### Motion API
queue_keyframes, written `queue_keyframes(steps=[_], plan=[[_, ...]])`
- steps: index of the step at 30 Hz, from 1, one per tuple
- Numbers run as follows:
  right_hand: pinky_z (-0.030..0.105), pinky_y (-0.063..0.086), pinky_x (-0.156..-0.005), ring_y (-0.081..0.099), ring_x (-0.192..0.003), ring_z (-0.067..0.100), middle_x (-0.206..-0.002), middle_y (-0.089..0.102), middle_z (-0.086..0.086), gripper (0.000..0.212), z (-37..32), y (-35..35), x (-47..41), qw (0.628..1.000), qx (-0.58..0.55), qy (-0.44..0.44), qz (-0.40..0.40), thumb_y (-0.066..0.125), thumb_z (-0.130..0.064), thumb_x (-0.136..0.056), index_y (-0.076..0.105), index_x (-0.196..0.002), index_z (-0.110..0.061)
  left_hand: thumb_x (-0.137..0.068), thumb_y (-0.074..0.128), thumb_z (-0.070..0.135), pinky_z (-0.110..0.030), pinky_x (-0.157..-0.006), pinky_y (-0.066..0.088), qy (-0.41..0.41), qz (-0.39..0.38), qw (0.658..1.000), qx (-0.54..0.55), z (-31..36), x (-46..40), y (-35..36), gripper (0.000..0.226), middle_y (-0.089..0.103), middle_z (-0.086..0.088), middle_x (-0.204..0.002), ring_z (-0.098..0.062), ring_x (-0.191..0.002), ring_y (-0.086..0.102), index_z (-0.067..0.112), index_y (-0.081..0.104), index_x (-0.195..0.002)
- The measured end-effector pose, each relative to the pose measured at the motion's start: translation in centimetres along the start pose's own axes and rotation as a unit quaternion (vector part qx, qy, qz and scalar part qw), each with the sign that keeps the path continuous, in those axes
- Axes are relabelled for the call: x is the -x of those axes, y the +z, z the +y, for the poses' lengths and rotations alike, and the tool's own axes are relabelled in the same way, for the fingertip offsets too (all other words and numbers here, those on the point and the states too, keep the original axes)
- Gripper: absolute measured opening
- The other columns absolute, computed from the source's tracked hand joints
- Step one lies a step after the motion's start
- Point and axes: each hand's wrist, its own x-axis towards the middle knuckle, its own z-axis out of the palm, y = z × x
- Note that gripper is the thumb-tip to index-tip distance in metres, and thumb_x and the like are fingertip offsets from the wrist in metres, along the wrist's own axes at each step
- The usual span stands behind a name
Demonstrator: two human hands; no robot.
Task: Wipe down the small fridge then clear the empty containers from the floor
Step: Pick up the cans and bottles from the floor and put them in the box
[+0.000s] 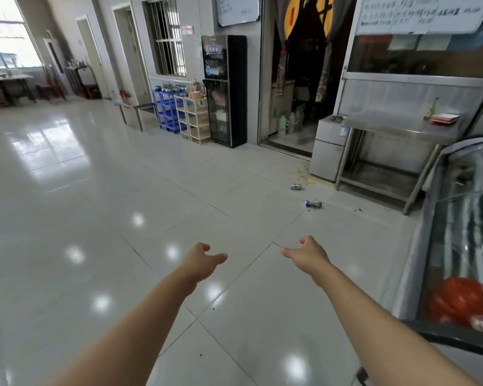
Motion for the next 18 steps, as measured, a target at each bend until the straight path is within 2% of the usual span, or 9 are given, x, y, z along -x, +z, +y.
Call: queue_keyframes(steps=[9, 13, 18], plan=[[0.032, 0.037, -0.089, 0.041, -0.127, 0.028, -0.142, 0.037, 0.013, 0.069, -7.7, 2.2, -15.7, 1.0, 0.011, -0.004, 0.002, 0.066, -0.031, -0.083, 0.032, -0.138, -0.008, -0.083, 0.067, 0.037, -0.042, -0.103, 0.041, -0.007, -0.01, 1.0, 0.016, 5.8, -16.6, -2.4, 0.069, 0.049, -0.015, -0.134, -0.029, -0.12, 0.05, 0.012, 0.035, -0.139], [0.03, 0.038, -0.086, 0.047, -0.116, 0.025, -0.141, 0.038, 0.012, 0.07, -11.2, 3.4, -23.9, 1.0, 0.008, 0.011, 0.022, 0.066, -0.031, -0.082, 0.032, -0.139, -0.008, -0.083, 0.066, 0.037, -0.041, -0.102, 0.042, 0.01, -0.024, 1.0, 0.011, 9.3, -26.2, -3.7, 0.069, 0.049, -0.017, -0.134, -0.03, -0.12, 0.05, 0.012, 0.035, -0.139], [0.033, 0.038, -0.094, 0.041, -0.128, 0.028, -0.143, 0.037, 0.012, 0.071, -15.4, 3.5, -33.7, 0.997, -0.014, 0.044, 0.056, 0.066, -0.031, -0.082, 0.031, -0.14, -0.008, -0.084, 0.066, 0.036, -0.04, -0.103, 0.041, 0.026, -0.06, 0.998, -0.009, 14.9, -37.9, -4.9, 0.068, 0.049, -0.016, -0.133, -0.029, -0.119, 0.05, 0.011, 0.035, -0.14]])
